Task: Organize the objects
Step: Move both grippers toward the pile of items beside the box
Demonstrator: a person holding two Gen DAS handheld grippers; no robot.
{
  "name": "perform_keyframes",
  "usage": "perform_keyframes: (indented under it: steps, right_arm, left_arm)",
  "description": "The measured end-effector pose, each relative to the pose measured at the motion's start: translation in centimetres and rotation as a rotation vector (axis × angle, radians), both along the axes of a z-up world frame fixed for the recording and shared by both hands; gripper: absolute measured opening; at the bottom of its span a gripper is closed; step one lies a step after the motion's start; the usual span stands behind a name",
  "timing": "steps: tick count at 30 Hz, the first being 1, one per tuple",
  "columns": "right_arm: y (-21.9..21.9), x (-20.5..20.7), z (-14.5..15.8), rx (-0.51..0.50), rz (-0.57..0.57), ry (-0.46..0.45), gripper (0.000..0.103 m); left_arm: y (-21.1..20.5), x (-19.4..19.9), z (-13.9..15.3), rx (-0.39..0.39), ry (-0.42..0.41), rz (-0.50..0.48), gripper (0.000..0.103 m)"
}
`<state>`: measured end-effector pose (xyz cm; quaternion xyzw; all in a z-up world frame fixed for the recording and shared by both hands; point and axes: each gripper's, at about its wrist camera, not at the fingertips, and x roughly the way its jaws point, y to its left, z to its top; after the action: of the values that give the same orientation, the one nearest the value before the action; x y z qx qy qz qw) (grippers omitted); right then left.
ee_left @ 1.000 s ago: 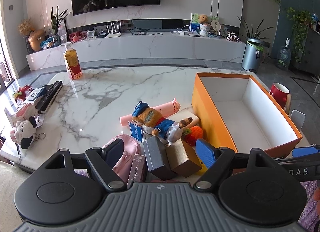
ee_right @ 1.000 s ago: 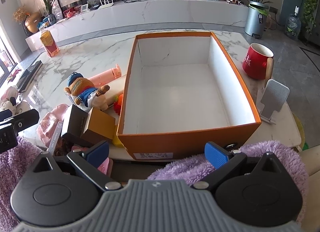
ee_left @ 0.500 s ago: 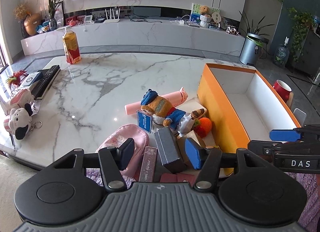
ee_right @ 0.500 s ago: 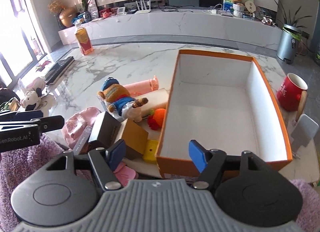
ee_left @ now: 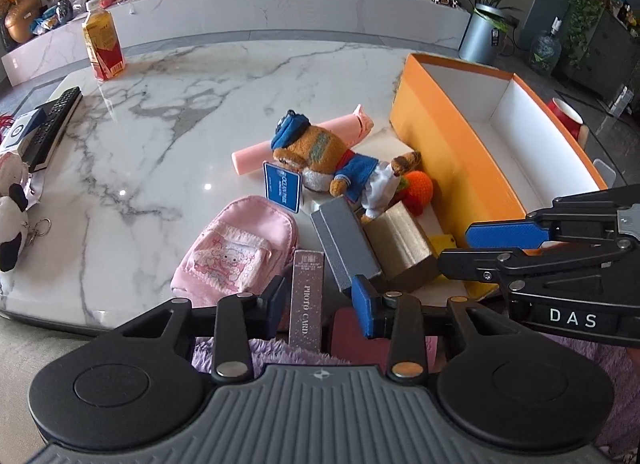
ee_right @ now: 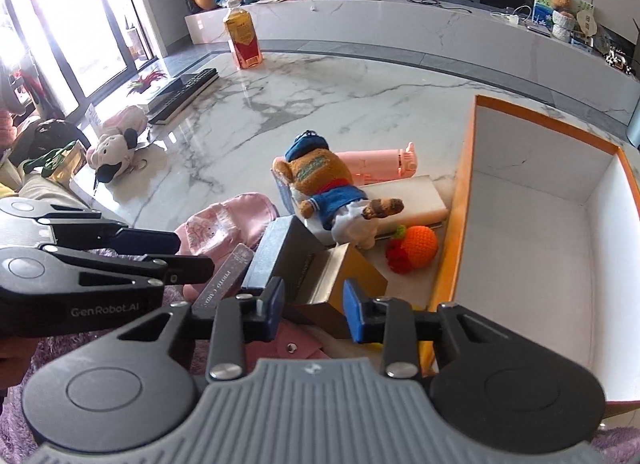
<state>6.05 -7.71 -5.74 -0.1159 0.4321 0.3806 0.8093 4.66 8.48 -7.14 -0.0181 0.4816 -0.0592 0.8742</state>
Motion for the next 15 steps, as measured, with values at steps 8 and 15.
perform_keyframes:
  steps: [8, 15]
  right_arm:
    - [0.4, -0.5, -2.8, -0.001, 0.005, 0.164, 0.026]
    - [-1.3, -1.7, -6.3, -0.018, -0.161, 0.278, 0.031]
  left_arm:
    - [1.3, -0.3, -0.4, 0.022, 0.041, -0.014, 0.042]
    - [1.4, -0.4, -1.0, 0.041, 0.054, -0.048, 0.043]
